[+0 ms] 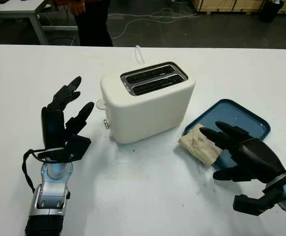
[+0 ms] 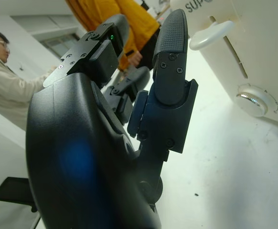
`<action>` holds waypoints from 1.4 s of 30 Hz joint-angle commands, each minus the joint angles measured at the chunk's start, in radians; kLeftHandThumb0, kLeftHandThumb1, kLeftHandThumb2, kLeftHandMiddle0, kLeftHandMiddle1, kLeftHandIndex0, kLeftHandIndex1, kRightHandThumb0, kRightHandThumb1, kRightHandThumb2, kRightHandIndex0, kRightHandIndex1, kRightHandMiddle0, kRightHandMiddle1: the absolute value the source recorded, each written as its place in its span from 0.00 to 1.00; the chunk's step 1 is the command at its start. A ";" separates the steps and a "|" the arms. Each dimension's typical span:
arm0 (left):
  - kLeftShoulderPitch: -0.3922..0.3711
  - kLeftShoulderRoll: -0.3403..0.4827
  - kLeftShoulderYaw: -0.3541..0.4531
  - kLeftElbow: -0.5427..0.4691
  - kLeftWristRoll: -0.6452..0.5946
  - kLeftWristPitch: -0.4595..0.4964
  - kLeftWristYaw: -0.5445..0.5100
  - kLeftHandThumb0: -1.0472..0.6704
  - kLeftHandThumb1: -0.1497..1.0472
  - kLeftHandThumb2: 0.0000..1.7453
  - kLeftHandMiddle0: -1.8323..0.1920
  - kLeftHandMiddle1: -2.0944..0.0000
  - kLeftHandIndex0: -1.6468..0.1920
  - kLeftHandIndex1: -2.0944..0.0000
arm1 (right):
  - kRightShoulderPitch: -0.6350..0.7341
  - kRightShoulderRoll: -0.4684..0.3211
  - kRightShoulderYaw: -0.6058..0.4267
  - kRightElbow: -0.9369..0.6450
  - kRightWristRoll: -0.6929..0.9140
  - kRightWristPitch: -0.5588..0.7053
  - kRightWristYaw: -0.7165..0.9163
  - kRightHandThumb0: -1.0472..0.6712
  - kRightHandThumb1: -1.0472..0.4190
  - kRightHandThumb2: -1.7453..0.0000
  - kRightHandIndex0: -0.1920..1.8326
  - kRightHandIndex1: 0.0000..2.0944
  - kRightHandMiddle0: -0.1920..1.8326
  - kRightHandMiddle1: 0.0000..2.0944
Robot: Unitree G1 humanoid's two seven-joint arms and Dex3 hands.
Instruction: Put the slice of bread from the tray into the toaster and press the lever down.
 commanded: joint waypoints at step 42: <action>0.009 0.002 0.003 -0.033 -0.002 -0.014 -0.001 0.28 0.89 0.14 0.64 0.74 0.54 1.00 | -0.092 0.044 0.237 0.186 -0.510 0.188 -0.867 0.33 0.09 0.90 0.53 0.83 0.40 0.80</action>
